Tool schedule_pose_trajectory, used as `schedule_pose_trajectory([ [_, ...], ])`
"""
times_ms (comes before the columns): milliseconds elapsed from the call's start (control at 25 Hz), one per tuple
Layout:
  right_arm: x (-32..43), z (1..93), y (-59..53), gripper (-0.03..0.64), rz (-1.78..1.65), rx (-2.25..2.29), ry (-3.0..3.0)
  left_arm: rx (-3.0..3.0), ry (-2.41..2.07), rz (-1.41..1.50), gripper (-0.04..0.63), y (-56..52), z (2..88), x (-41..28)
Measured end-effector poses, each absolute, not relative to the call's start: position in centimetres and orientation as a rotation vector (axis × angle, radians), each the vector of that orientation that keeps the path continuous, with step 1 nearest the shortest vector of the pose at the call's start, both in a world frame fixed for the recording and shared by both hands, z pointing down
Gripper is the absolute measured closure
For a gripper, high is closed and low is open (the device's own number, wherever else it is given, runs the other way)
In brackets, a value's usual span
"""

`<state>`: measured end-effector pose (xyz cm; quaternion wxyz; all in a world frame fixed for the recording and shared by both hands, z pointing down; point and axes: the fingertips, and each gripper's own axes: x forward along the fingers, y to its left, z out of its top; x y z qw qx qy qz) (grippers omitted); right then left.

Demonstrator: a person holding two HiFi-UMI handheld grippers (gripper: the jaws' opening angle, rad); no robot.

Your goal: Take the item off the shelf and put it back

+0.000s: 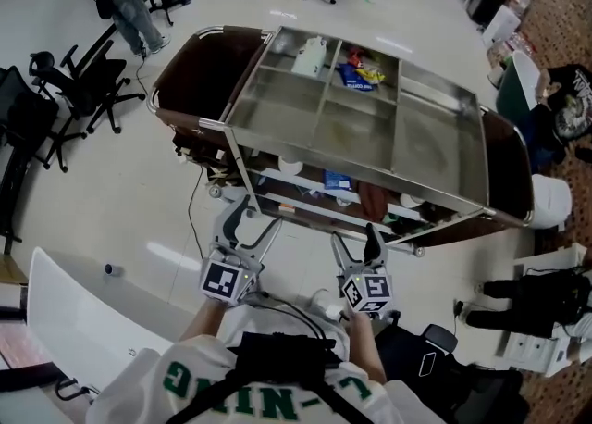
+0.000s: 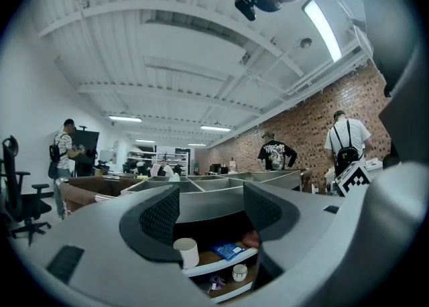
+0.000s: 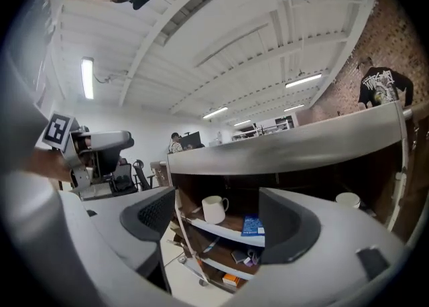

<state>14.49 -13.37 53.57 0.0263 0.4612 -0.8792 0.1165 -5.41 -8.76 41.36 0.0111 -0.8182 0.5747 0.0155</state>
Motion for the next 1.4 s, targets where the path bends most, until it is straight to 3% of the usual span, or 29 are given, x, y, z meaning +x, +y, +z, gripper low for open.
schedule_pose_trajectory([
  [640,11.0,70.8,-25.6,0.216,0.543,1.287,-2.433,-2.471,2.025,0.006,0.308,-6.8,42.4,-9.5],
  [720,10.6,72.2,-27.3,0.173,0.552,1.298,-2.379,-2.459,2.041,-0.023,0.308,-6.4,42.7,-9.9],
  [920,11.1,76.3,-31.3,0.149,0.641,1.350,-2.283,-2.406,2.129,-0.077,0.308,-5.0,43.7,-11.2],
  [1400,10.6,79.3,-34.9,0.132,0.685,1.282,-2.018,-2.346,2.226,-0.122,0.308,-3.3,44.5,-13.3],
])
